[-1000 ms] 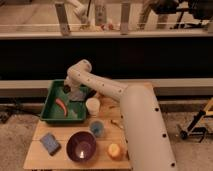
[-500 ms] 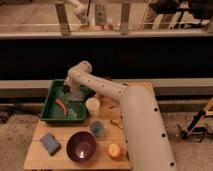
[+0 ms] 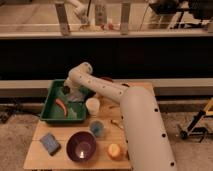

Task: Wipe tray with eraser

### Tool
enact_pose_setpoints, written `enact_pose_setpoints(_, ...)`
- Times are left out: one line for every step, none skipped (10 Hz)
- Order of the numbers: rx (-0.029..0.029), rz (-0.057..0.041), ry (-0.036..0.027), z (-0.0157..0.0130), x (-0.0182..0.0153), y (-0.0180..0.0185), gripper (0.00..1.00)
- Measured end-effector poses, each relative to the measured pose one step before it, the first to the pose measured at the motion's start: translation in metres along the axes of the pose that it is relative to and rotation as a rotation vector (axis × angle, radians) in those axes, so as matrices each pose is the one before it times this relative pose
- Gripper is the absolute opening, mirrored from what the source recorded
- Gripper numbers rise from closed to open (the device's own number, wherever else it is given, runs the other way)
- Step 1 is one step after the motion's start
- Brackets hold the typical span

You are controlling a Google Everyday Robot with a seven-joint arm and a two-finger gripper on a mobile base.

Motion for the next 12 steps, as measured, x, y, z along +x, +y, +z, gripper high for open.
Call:
enact_pose_setpoints(0.00132,0.00497,-0.0015,0.00008,-0.00041,0.00089,0.04)
enact_pose_setpoints(-0.00122,0.00448,-0.0031,0.00076,-0.00062,0.00163,0.04)
enact_pose_setpoints(-0.02298,-0.00865,-0.01,0.00088,0.00033,0.00166,0.04)
enact_pose_setpoints(-0.07175,-0.02031,-0.01346,0.00335,-0.00386,0.00355,0.04)
enact_pose_setpoints(-0.07939,-0.0235,-0.00499,0.0039,-0.00413,0.00434,0.04)
enact_pose_setpoints(-0.08741,-0.03354,0.00074,0.00307,-0.00723,0.00183,0.04)
enact_pose_setpoints(-0.04478,-0.01768,0.0015,0.00166,-0.00281,0.00187,0.04)
enact_pose_setpoints(-0.04074,-0.01723,0.00626,0.00257,-0.00157,0.003,0.04)
enact_pose_setpoints(-0.0438,-0.01296,0.00831,0.00422,-0.00005,0.00438,0.04)
enact_pose_setpoints(-0.0208,-0.00946,0.00362,0.00307,-0.00166,-0.00046,0.04)
enact_pose_setpoints(-0.02122,-0.009,0.00146,0.00492,-0.00142,-0.0002,0.04)
enact_pose_setpoints(-0.01264,-0.004,-0.00604,0.00556,0.00102,0.00049,0.04)
